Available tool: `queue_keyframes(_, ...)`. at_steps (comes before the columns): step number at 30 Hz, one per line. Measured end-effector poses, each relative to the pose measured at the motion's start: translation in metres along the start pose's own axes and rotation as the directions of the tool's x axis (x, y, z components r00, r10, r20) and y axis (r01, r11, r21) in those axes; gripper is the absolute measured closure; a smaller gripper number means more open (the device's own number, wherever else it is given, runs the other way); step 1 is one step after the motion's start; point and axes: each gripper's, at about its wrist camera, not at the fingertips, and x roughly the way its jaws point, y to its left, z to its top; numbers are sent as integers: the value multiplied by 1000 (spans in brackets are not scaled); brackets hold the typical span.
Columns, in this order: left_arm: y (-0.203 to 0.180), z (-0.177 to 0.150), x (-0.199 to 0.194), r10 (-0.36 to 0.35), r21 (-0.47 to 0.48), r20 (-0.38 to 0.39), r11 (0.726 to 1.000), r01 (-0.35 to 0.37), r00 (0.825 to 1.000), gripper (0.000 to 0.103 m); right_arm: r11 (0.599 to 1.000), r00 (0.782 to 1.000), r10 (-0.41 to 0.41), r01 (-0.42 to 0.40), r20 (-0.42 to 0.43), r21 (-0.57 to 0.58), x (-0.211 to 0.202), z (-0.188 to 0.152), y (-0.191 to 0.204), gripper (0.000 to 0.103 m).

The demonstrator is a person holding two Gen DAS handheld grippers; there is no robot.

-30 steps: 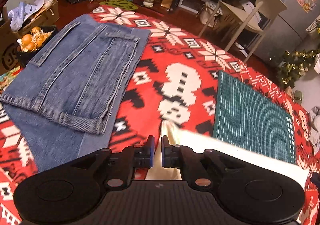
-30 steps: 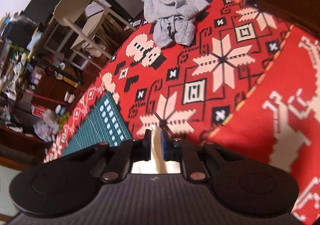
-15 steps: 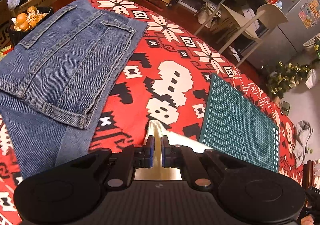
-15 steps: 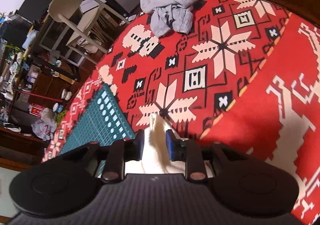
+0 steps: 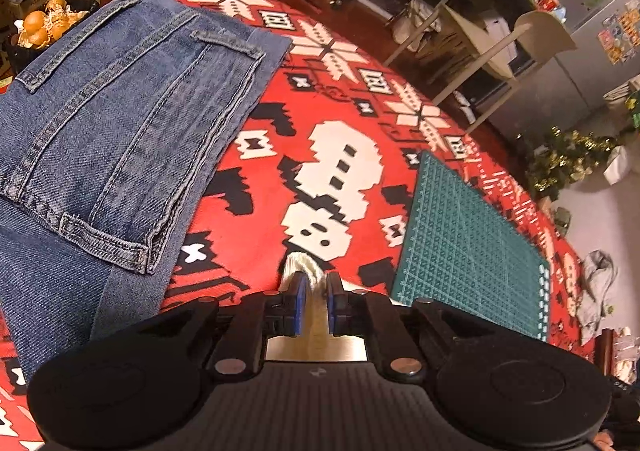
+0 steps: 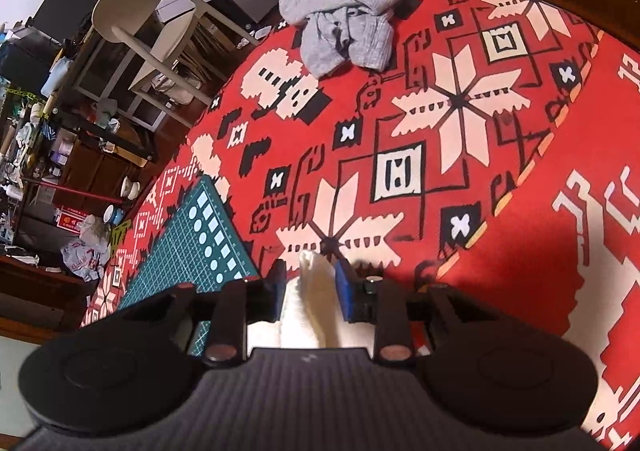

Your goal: Fold clothes

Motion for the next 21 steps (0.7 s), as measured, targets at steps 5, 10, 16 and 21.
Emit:
queue_keyframes(5, -1, -2, 1, 7, 5, -6, 1000, -7, 1000, 89, 1000, 1000, 1, -1, -3, -1, -1, -2, 1, 70)
queue_keyframes(10, -3, -3, 4, 20, 14, 10, 1000, -20, 1000, 89, 1000, 1000, -16, 16, 8, -22, 0, -5, 5, 70)
queue_keyframes(16, -11, -6, 7, 61, 57, 42, 996, -63, 997, 94, 997, 999, -29, 31, 34, -73, 1, -10, 14, 92)
queue_keyframes(21, -16, -6, 6, 76, 83, 68, 993, -82, 995, 98, 993, 997, -44, 50, 61, -108, 2, -14, 20, 99)
